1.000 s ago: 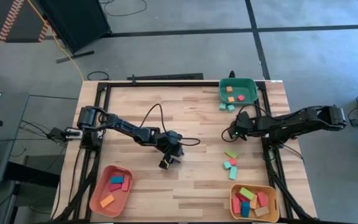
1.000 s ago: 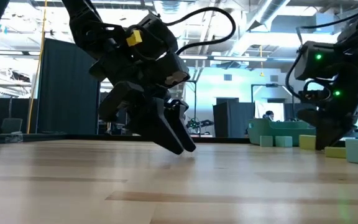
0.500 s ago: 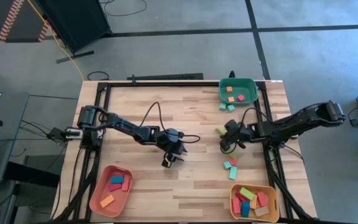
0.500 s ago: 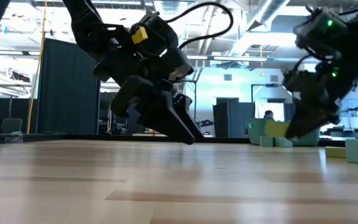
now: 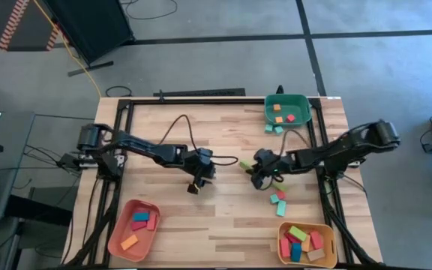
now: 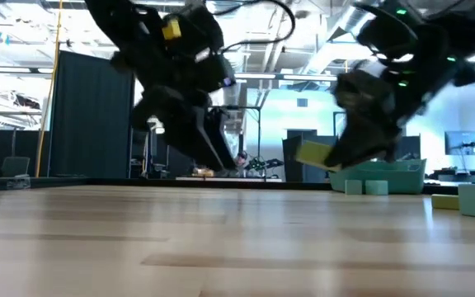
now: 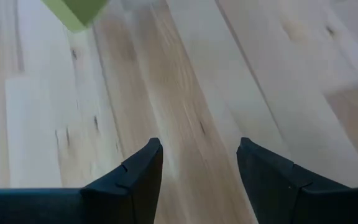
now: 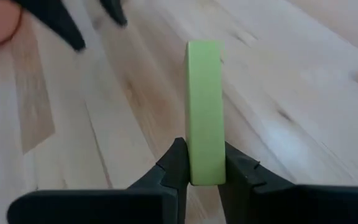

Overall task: Sort blocks by size
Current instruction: Put the medium green rectangular block into the orange bin

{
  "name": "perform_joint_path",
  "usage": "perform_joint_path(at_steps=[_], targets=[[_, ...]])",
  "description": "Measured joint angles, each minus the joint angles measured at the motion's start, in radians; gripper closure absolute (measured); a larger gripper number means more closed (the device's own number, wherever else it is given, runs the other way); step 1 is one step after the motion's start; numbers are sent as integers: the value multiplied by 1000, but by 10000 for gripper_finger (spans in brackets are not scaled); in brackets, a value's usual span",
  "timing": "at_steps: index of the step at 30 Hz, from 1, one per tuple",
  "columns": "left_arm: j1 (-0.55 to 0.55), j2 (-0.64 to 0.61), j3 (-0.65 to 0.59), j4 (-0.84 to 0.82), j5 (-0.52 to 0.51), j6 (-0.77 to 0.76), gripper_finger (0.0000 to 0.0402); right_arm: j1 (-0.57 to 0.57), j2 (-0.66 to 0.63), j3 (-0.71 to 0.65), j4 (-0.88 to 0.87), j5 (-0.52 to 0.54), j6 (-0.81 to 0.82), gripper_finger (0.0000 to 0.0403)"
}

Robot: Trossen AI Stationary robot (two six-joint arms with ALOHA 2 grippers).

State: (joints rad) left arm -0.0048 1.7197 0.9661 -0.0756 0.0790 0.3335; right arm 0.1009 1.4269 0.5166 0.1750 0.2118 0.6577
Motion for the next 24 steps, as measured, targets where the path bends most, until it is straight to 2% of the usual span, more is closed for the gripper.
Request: perform_joint_path(at_steps=[6,11,15,17,24], targets=[[0,-101,0,-193,-3,-7,204,0,215,187,-21,-12,-122,315],[-3,-94,-1,-281,-3,-43,204,2,361,301,-62,-62,-191,315],[-7,-82,-19,-259,-3,-63,204,19,434,383,-91,-76,-223,314],[-8,-83,-38,-188,-3,-68,204,28,441,410,-127,-75,-236,306],[-15,-82,-83,-71,21,-68,204,52,418,425,-157,-69,-248,236]])
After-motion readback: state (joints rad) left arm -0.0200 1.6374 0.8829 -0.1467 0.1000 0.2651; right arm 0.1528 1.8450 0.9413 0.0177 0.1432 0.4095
